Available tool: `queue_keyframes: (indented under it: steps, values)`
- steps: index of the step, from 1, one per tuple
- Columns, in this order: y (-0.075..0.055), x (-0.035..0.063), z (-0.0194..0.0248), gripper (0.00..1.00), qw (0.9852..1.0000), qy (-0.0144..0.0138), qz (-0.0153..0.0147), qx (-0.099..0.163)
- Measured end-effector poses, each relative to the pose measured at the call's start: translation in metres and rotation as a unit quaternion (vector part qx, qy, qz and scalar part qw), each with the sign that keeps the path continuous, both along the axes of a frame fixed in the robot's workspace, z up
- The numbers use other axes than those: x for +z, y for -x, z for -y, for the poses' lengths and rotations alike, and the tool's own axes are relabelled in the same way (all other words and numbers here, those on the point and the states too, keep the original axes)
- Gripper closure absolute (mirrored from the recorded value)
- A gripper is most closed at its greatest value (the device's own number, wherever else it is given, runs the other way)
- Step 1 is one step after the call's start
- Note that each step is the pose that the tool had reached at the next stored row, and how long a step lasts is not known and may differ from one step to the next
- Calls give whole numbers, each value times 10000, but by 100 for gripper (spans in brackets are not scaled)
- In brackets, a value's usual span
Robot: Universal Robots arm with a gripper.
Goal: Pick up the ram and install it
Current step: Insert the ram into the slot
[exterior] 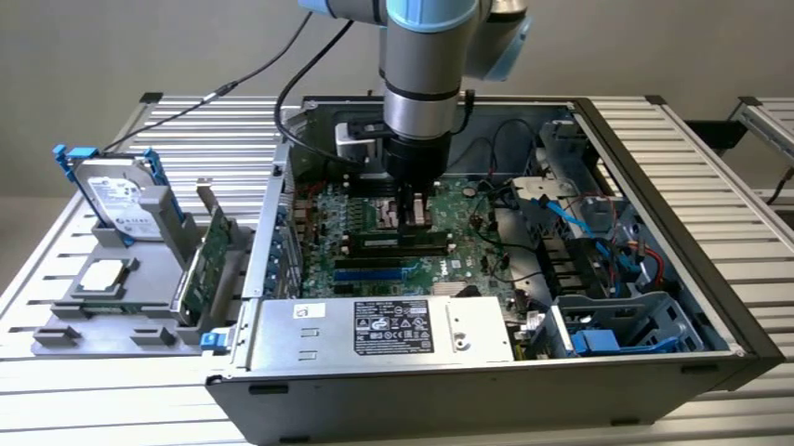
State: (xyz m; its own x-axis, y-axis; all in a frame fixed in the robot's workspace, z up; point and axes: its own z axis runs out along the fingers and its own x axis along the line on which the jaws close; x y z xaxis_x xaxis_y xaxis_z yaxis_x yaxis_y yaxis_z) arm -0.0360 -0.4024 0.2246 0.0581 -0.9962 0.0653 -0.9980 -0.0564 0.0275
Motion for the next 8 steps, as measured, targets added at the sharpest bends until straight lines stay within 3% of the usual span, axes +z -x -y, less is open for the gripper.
queue_keyframes:
  steps: [8]
  values:
    - [0,-1,-34,86,10000,2,0,0]
